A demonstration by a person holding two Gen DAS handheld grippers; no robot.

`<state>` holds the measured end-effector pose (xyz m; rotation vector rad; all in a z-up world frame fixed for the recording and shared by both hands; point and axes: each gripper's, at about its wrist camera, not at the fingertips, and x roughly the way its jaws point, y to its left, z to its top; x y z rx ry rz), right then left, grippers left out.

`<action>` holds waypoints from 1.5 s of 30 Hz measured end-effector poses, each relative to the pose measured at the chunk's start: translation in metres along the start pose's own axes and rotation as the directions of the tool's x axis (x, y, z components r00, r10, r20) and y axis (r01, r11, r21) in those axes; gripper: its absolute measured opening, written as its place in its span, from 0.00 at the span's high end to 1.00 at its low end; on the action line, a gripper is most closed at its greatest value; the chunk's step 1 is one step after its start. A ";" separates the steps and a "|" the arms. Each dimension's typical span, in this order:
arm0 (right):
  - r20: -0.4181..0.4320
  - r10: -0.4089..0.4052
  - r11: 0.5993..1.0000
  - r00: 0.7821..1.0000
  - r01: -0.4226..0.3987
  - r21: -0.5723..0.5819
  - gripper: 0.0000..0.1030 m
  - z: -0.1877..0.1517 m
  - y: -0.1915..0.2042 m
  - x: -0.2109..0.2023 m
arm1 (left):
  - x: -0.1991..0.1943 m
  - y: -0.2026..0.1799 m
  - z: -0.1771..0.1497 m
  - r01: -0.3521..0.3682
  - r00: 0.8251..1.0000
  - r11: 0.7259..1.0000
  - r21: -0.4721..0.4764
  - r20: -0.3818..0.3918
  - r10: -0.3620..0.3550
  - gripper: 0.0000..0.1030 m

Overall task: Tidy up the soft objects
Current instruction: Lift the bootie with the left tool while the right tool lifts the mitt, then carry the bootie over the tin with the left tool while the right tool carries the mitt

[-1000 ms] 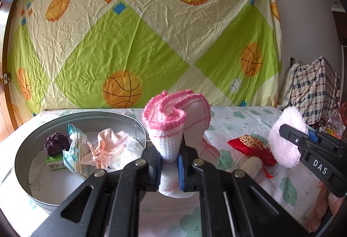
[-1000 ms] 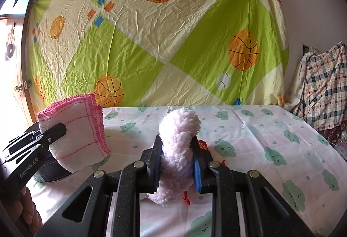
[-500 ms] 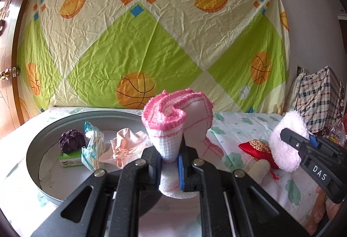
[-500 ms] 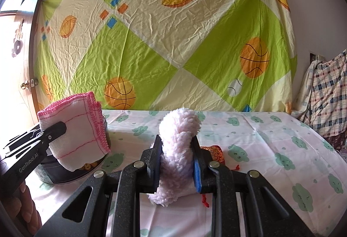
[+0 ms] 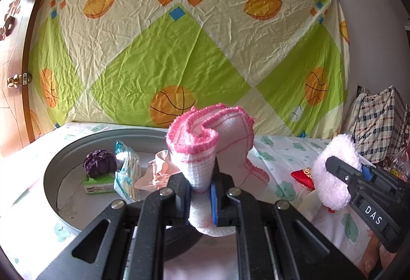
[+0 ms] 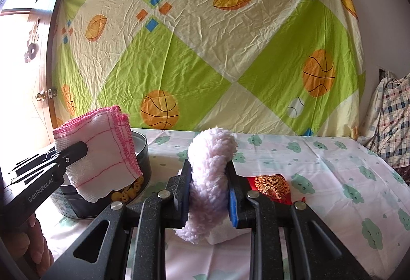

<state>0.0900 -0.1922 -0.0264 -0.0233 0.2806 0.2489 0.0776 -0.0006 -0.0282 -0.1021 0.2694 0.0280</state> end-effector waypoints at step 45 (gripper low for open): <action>-0.007 0.139 0.988 0.990 -0.139 -0.068 0.75 0.000 0.073 0.015 | -0.015 0.053 0.001 -0.050 0.998 0.994 -0.101 0.020 0.052 0.91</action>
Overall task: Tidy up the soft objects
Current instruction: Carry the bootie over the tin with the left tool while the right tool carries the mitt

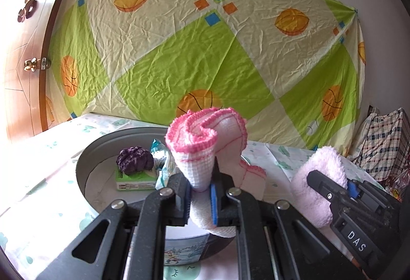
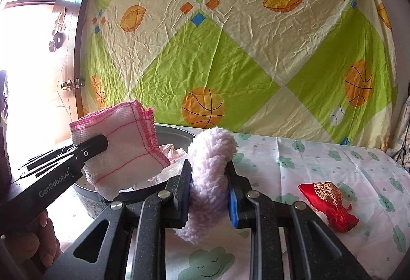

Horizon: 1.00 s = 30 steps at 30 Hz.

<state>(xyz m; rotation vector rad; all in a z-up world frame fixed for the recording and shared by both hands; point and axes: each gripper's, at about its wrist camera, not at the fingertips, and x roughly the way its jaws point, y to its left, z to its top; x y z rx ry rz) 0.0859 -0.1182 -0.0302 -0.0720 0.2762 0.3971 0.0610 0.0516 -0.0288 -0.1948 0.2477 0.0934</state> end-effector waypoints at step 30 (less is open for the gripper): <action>0.005 0.065 0.998 0.998 -0.065 -0.026 0.75 0.003 0.028 0.010 | -0.005 0.032 0.001 -0.036 0.999 0.999 -0.036 0.007 0.036 0.91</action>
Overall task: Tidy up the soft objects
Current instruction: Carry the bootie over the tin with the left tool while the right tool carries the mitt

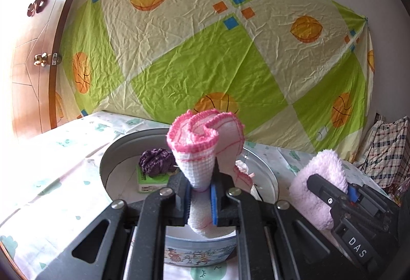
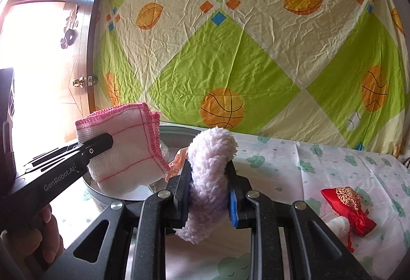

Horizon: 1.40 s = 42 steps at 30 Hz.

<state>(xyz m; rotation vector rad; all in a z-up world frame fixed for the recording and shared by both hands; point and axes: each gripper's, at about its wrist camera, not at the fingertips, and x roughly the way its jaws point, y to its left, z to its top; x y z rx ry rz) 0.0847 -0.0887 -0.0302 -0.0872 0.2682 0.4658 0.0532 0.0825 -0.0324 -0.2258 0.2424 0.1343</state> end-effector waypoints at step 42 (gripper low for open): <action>-0.078 0.122 0.992 0.989 -0.123 -0.004 0.74 0.021 0.024 0.036 | 0.013 0.049 0.020 -0.033 0.996 0.999 -0.026 -0.089 0.030 0.91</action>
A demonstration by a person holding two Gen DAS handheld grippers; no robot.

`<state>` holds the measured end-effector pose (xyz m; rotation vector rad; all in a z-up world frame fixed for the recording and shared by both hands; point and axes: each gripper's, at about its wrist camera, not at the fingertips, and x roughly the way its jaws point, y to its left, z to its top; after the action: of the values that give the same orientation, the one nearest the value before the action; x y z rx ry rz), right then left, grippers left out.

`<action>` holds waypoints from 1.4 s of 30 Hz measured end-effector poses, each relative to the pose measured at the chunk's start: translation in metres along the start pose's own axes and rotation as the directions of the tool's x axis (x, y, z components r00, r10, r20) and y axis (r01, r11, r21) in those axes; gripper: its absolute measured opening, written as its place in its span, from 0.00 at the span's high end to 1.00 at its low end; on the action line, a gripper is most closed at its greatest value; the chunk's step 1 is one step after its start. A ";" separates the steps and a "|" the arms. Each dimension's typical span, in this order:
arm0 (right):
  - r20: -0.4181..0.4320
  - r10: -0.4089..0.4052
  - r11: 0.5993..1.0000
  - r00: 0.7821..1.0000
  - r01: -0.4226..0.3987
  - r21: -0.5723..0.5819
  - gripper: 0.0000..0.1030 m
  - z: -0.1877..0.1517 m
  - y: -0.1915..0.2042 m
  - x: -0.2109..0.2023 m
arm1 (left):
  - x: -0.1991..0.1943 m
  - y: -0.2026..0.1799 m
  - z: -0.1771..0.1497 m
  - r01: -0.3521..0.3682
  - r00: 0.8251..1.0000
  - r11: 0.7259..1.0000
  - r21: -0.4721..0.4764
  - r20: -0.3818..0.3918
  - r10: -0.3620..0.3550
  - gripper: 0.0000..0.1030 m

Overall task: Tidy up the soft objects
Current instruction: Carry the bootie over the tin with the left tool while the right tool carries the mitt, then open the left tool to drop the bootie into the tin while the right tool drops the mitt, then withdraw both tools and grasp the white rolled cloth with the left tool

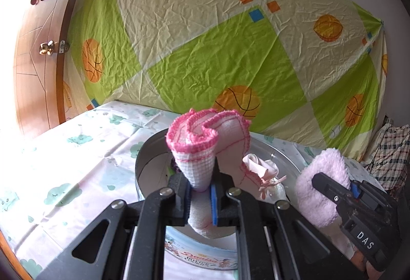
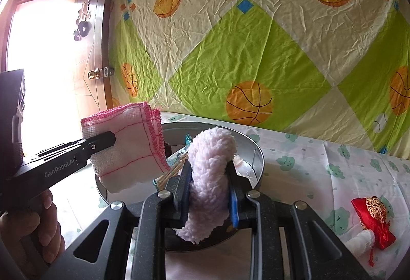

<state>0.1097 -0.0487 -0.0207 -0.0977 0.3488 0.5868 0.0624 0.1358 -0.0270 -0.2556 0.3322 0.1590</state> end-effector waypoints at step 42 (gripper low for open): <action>-0.109 -0.026 0.997 0.994 0.033 0.065 0.21 -0.002 -0.055 -0.021 | 0.013 -0.054 0.014 -0.007 0.995 0.996 0.087 -0.097 0.016 0.01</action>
<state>0.1228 -0.1056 -0.0155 -0.0705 0.4709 0.5410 0.0890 0.0891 -0.0068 -0.1757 0.4371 0.1433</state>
